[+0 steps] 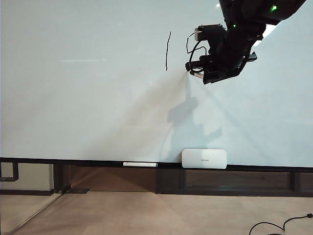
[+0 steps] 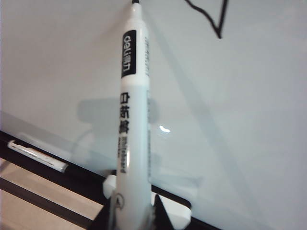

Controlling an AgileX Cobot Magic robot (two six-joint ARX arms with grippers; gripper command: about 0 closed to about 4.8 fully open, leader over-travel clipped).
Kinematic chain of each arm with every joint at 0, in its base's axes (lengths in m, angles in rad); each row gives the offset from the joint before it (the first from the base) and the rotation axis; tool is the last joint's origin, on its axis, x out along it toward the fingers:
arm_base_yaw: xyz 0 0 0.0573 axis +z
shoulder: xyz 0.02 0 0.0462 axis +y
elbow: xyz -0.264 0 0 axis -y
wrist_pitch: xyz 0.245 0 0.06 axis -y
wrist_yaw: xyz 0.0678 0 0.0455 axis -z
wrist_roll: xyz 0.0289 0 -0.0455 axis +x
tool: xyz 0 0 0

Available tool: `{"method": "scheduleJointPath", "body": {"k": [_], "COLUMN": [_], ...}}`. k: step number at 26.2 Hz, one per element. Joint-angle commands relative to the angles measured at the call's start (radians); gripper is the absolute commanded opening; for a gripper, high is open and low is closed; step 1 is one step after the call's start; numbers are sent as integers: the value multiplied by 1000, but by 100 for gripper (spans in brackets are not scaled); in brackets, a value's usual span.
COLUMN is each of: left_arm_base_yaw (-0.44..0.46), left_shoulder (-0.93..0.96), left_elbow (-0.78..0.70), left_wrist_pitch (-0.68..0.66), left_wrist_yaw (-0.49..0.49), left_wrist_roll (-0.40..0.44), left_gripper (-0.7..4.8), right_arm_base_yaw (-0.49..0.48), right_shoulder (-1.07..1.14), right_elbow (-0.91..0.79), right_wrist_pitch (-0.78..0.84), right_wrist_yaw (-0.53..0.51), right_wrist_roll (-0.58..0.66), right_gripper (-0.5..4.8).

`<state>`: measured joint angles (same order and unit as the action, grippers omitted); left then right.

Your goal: Reach to the right to find the marker pen, pick it up, and write the number 15 on the whiteboard.

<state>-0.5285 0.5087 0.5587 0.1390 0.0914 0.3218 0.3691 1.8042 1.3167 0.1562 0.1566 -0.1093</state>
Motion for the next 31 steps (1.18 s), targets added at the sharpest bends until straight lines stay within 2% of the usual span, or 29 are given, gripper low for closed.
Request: {"method": "scheduleJointPath", "body": {"k": [1,4,5,9,11,14,17,20,21,23,24,26,28,30,31], "left_arm_base_yaw": [0,0,0,0,0,0,0,0,0,0,0,-1,-1,0,0], "left_shoulder": [-63,-168,-218,-327,-358,-381,-385,-385,-385,-385,-385,-396,-422,-429,-428], "left_elbow": [5,48,93,230,276,328,386,422,430,461,476,543,605,674,698], "left_wrist_pitch": [2,-102,-195,-470,-567,-672,-783,-830,-835,-869,-888,-960,-1038,-1159,-1211], "left_wrist_yaw": [-122,-209,-277,-439,-481,-485,-525,-571,-585,-580,-566,-517,-515,-476,-465], "left_wrist_roll": [4,4,4,9,13,25,46,78,120,145,138,70,65,-14,-95], "left_gripper": [-6,-6,-6,-6,-6,-6,-6,-6,-6,-6,-6,-6,-6,-6,-6], "right_arm_base_yaw": [15,40,61,105,106,106,106,105,105,105,105,105,105,105,105], "right_shoulder": [-71,-158,-214,-409,-504,-631,-798,-917,-983,-1077,-1109,-1210,-1299,-1368,-1402], "right_elbow": [5,5,5,5,5,5,5,5,5,5,6,6,8,13,12], "right_wrist_pitch": [-70,-156,-196,-315,-357,-421,-548,-659,-728,-818,-843,-917,-1033,-1192,-1260], "right_wrist_yaw": [8,5,6,55,55,64,99,99,100,99,100,110,125,131,130], "right_wrist_roll": [5,5,6,8,6,-2,-67,-152,-196,-235,-247,-261,-252,-162,-85], "right_gripper": [-2,-2,-2,-2,-2,-2,-2,-2,-2,-2,-1,-2,-2,-2,-2]}}
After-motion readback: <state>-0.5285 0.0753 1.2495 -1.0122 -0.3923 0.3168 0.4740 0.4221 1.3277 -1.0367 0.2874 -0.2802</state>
